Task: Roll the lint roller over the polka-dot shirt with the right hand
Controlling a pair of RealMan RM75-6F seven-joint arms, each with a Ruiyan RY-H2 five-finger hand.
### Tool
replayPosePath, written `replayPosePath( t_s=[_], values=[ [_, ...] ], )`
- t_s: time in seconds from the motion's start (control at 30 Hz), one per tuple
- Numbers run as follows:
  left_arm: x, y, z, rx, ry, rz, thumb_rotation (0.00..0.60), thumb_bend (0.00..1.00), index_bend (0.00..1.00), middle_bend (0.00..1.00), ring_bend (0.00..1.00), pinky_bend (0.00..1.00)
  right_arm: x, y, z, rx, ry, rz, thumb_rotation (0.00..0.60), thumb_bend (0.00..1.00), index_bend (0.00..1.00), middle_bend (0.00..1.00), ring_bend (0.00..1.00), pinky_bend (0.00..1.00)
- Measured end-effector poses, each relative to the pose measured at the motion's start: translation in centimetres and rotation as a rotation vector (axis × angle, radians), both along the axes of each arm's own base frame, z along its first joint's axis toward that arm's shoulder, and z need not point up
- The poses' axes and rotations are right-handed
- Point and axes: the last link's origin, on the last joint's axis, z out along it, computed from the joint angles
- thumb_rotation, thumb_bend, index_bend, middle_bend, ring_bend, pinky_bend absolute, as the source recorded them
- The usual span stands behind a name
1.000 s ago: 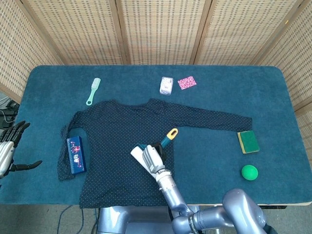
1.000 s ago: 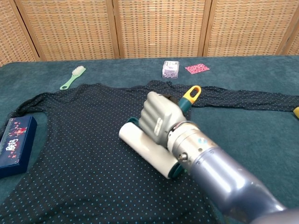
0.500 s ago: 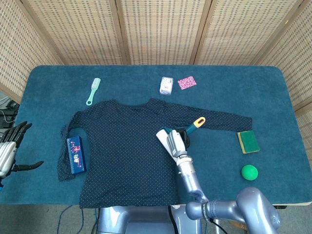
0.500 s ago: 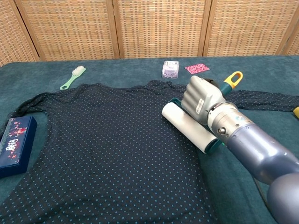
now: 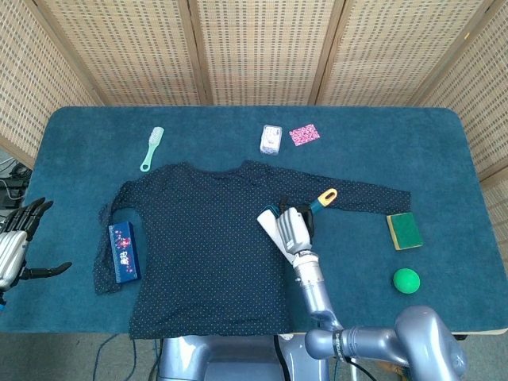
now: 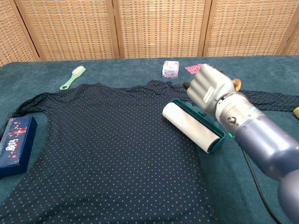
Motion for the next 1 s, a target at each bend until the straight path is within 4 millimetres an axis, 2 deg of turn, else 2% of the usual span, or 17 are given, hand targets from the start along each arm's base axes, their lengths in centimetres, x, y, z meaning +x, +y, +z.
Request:
replayPosePath(
  t_s=[0.13, 0.3, 0.37, 0.4, 0.47, 0.53, 0.6, 0.63, 0.7, 0.83, 1.0],
  values=[
    [0.1, -0.2, 0.1, 0.002, -0.003, -0.009, 0.600, 0.00, 0.00, 0.00, 0.00, 0.00, -0.5, -0.3, 2.4, -0.038, -0.052, -0.015, 0.600, 0.12, 0.00, 1.00, 1.00, 1.00],
    [0.3, -0.7, 0.2, 0.008, -0.004, -0.024, 0.600, 0.00, 0.00, 0.00, 0.00, 0.00, -2.3, -1.0, 6.3, -0.072, -0.164, -0.008, 0.600, 0.07, 0.00, 1.00, 1.00, 1.00],
    [0.4, -0.9, 0.3, 0.010, -0.004, -0.028, 0.600, 0.00, 0.00, 0.00, 0.00, 0.00, -3.0, -1.0, 7.5, -0.068, -0.240, 0.001, 0.600, 0.04, 0.00, 0.96, 0.99, 1.00],
    [0.4, -1.0, 0.2, 0.010, -0.004, -0.031, 0.600, 0.00, 0.00, 0.00, 0.00, 0.00, -3.3, -1.0, 8.1, -0.065, -0.277, 0.003, 0.600, 0.03, 0.00, 0.91, 0.97, 0.99],
    [0.5, -1.2, 0.2, 0.010, -0.003, -0.035, 0.600, 0.00, 0.00, 0.00, 0.00, 0.00, -4.4, -0.9, 9.6, -0.057, -0.371, 0.001, 0.600, 0.01, 0.00, 0.75, 0.82, 0.86],
    [0.6, -1.4, 0.2, 0.012, -0.003, -0.042, 0.600, 0.00, 0.00, 0.00, 0.00, 0.00, -5.5, -0.6, 11.1, -0.046, -0.461, -0.012, 0.600, 0.00, 0.00, 0.41, 0.43, 0.48],
    [0.6, -1.6, 0.3, 0.018, -0.002, -0.047, 0.600, 0.00, 0.00, 0.00, 0.00, 0.00, -6.9, 0.0, 12.9, -0.026, -0.570, -0.035, 0.600, 0.00, 0.00, 0.16, 0.14, 0.16],
    [0.7, -1.7, 0.3, 0.019, -0.002, -0.049, 0.600, 0.00, 0.00, 0.00, 0.00, 0.00, -7.5, 0.3, 13.6, -0.014, -0.615, -0.046, 0.600, 0.00, 0.00, 0.07, 0.05, 0.06],
    [0.7, -2.0, 0.3, 0.022, -0.002, -0.054, 0.600, 0.00, 0.00, 0.00, 0.00, 0.00, -8.9, 1.2, 15.4, 0.018, -0.712, -0.071, 0.600, 0.00, 0.00, 0.01, 0.00, 0.00],
    [0.8, -2.4, 0.4, 0.027, -0.002, -0.062, 0.600, 0.00, 0.00, 0.00, 0.00, 0.00, -11.6, 3.7, 18.4, 0.070, -0.848, -0.110, 0.600, 0.00, 0.00, 0.00, 0.00, 0.00],
    [0.9, -2.9, 0.6, 0.036, -0.008, -0.069, 0.600, 0.00, 0.00, 0.00, 0.00, 0.00, -15.3, 8.6, 21.1, 0.100, -0.932, -0.137, 0.600, 0.00, 0.00, 0.00, 0.00, 0.00]
  ],
)
